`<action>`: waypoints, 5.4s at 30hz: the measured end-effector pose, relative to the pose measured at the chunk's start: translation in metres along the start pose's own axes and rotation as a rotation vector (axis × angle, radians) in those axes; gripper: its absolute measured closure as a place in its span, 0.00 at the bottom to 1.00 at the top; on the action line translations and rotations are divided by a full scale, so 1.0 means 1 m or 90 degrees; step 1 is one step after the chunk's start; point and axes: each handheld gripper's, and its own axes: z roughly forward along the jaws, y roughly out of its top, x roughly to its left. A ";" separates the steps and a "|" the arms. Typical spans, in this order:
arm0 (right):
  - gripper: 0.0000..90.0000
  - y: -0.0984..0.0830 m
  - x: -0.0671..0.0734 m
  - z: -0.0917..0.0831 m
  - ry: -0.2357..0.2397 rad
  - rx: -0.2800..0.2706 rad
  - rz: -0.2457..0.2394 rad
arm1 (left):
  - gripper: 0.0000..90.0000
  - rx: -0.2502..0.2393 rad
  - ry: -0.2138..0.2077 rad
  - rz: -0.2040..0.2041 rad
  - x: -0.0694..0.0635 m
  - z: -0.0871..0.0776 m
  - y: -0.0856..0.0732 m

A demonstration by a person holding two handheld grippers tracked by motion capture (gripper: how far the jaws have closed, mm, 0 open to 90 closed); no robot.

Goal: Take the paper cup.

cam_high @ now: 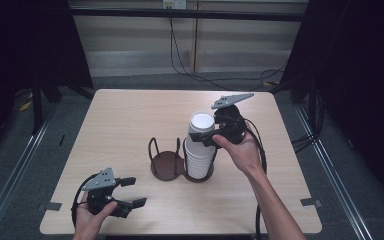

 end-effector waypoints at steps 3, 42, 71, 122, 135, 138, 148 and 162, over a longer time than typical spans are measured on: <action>0.23 0.001 0.002 -0.001 -0.007 0.000 -0.007 | 0.20 0.000 0.000 0.000 0.000 0.000 0.000; 0.26 0.015 0.005 -0.036 -0.021 -0.093 0.003 | 0.20 0.010 -0.003 -0.002 0.000 0.002 0.000; 0.26 0.012 0.002 -0.062 -0.021 -0.193 0.037 | 0.20 0.015 0.002 -0.012 0.001 0.003 0.000; 0.27 -0.031 0.005 -0.120 0.007 -0.242 0.060 | 0.18 0.015 -0.022 0.017 -0.010 0.026 0.020; 0.27 -0.052 0.011 -0.122 0.020 -0.233 0.068 | 0.18 -0.020 -0.044 0.036 -0.017 0.029 0.044; 0.27 -0.057 0.014 -0.123 0.022 -0.225 0.069 | 0.18 -0.033 -0.053 0.039 -0.020 0.030 0.052; 0.27 -0.068 0.022 -0.113 0.039 -0.205 0.064 | 0.18 -0.052 -0.072 0.051 -0.029 0.039 0.065; 0.27 -0.077 0.033 -0.081 0.085 -0.171 0.069 | 0.18 -0.080 -0.109 0.065 -0.035 0.043 0.084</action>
